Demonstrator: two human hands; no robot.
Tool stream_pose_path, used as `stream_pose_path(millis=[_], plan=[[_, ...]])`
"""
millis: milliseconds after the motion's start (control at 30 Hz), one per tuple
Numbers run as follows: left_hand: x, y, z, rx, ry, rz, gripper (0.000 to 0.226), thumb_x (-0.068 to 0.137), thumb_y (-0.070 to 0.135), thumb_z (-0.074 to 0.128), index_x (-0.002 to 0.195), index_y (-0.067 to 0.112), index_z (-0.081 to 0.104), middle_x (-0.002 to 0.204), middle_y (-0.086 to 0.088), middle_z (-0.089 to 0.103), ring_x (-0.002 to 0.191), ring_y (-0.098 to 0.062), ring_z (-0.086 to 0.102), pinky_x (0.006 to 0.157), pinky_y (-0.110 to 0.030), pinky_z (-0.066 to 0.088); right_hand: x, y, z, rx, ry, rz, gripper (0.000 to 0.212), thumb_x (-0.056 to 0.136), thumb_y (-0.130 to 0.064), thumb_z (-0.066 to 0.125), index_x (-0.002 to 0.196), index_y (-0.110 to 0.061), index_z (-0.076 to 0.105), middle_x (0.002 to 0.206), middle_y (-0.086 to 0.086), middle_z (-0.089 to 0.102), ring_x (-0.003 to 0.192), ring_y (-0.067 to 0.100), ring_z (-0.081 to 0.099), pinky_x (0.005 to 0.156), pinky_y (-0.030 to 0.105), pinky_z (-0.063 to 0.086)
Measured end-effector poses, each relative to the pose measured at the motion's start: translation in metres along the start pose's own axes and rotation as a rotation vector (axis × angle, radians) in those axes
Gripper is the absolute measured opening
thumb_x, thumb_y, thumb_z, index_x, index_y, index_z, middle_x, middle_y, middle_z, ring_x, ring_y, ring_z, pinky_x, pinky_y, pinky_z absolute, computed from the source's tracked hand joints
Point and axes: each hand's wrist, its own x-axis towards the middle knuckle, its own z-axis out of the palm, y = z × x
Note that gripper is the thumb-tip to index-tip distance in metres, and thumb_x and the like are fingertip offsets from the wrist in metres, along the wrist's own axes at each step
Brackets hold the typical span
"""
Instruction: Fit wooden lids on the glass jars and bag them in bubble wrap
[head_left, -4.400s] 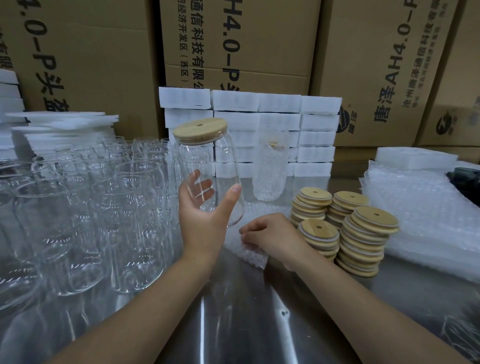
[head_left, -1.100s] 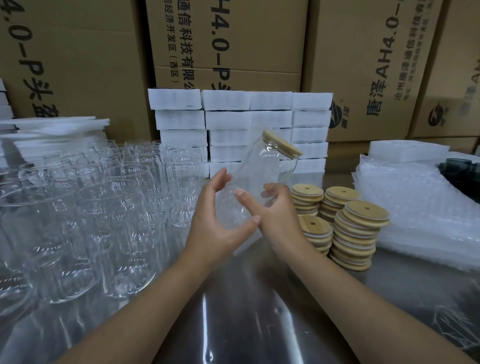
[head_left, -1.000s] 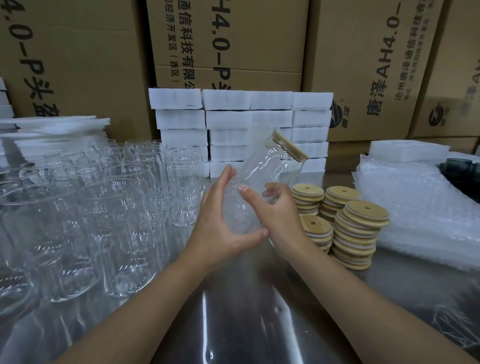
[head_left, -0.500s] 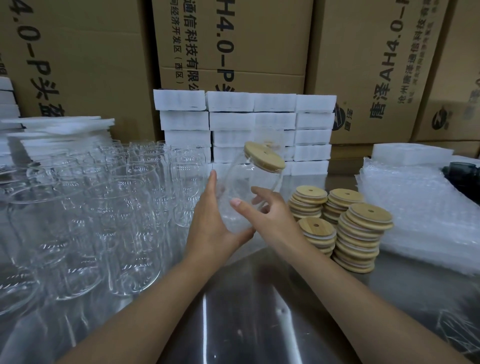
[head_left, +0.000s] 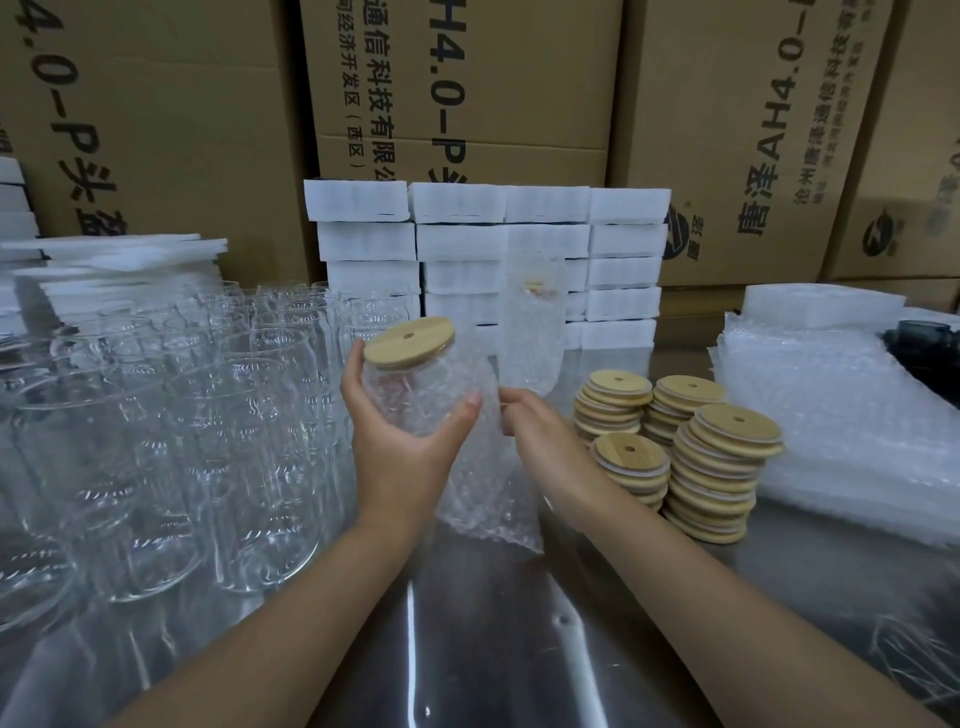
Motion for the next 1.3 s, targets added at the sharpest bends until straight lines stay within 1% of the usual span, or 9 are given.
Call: stream_pose_path(millis=[133, 233, 367, 533, 633, 800, 900, 1133, 1300], plan=[[0.000, 0.004, 0.002, -0.045, 0.061, 0.061, 0.096, 0.067, 0.041, 0.076, 0.146, 0.033, 0.022, 0.128, 0.032, 0.035, 0.111, 0.030, 0.038, 0.093, 0.003, 0.033, -0.007, -0.002, -0.002, 0.043, -0.270, -0.068, 0.060, 0.080, -0.001, 0.054, 0.129, -0.034, 0.043, 0.113, -0.012, 0.061, 0.095, 0.002, 0.063, 0.081, 0.024, 0.054], [0.000, 0.008, 0.002, -0.117, 0.053, 0.040, 0.093, 0.066, 0.051, 0.071, 0.144, 0.034, 0.023, 0.137, 0.019, 0.040, 0.121, 0.018, 0.041, 0.097, -0.004, 0.036, -0.011, 0.000, -0.002, -0.004, -0.427, -0.134, 0.088, 0.077, -0.006, 0.071, 0.142, -0.038, 0.021, 0.123, -0.024, 0.048, 0.100, -0.019, 0.053, 0.083, 0.009, 0.048], [0.000, 0.016, 0.002, -0.205, -0.010, 0.075, 0.075, 0.074, 0.050, 0.058, 0.139, 0.039, 0.022, 0.137, 0.024, 0.046, 0.127, 0.002, 0.046, 0.105, -0.019, 0.039, -0.012, -0.002, 0.002, 0.045, -0.208, -0.153, 0.093, 0.063, -0.025, 0.089, 0.136, -0.028, 0.031, 0.122, -0.012, 0.059, 0.109, -0.001, 0.059, 0.096, 0.027, 0.050], [-0.004, 0.015, 0.006, -0.204, -0.160, 0.114, 0.087, 0.072, 0.056, 0.063, 0.141, 0.041, 0.013, 0.150, 0.024, 0.030, 0.139, 0.006, 0.028, 0.118, -0.031, 0.028, -0.010, -0.003, -0.003, 0.114, 0.003, -0.210, 0.085, 0.063, -0.039, 0.088, 0.128, -0.035, 0.033, 0.102, -0.029, 0.059, 0.091, -0.020, 0.057, 0.071, 0.003, 0.046], [-0.004, 0.008, 0.003, -0.141, -0.273, 0.026, 0.090, 0.062, 0.067, 0.071, 0.130, 0.060, 0.012, 0.144, 0.029, 0.027, 0.143, 0.002, 0.024, 0.119, -0.041, 0.025, -0.008, -0.007, -0.006, 0.191, 0.106, -0.246, 0.093, 0.066, -0.032, 0.087, 0.138, -0.027, 0.029, 0.115, -0.018, 0.057, 0.097, -0.013, 0.059, 0.081, 0.010, 0.050], [-0.001, -0.014, 0.000, 0.068, -0.535, -0.131, 0.134, 0.037, 0.066, 0.088, 0.145, 0.044, 0.013, 0.136, 0.041, 0.038, 0.127, 0.020, 0.035, 0.104, -0.012, 0.037, -0.006, -0.010, -0.010, 0.331, 0.227, -0.272, 0.093, 0.070, -0.023, 0.084, 0.141, -0.023, 0.024, 0.127, -0.003, 0.054, 0.108, 0.003, 0.060, 0.094, 0.030, 0.052], [-0.003, -0.024, 0.002, 0.159, -0.577, -0.103, 0.118, 0.039, 0.053, 0.087, 0.133, 0.045, 0.017, 0.107, 0.059, 0.043, 0.103, 0.038, 0.036, 0.077, 0.010, 0.032, -0.007, -0.009, -0.010, 0.327, 0.231, -0.300, 0.101, 0.069, -0.028, 0.085, 0.144, -0.034, 0.018, 0.141, -0.004, 0.042, 0.127, 0.007, 0.047, 0.106, 0.038, 0.042], [-0.004, -0.022, 0.004, 0.258, -0.448, 0.015, 0.096, 0.053, 0.032, 0.094, 0.120, 0.054, 0.028, 0.121, 0.038, 0.041, 0.114, 0.031, 0.034, 0.087, 0.008, 0.025, -0.002, -0.022, -0.030, 0.004, 0.133, -0.416, 0.087, 0.067, -0.044, 0.083, 0.133, -0.058, 0.029, 0.131, -0.039, 0.033, 0.132, 0.001, 0.037, 0.107, 0.033, 0.040], [-0.002, -0.020, 0.005, 0.273, -0.396, 0.020, 0.100, 0.060, 0.028, 0.092, 0.133, 0.049, 0.026, 0.136, 0.023, 0.040, 0.128, 0.016, 0.035, 0.103, -0.004, 0.028, 0.017, -0.047, -0.054, -0.473, -0.122, -0.307, 0.084, 0.064, -0.053, 0.081, 0.133, -0.048, 0.035, 0.122, -0.030, 0.038, 0.099, -0.005, 0.048, 0.068, 0.012, 0.041]])
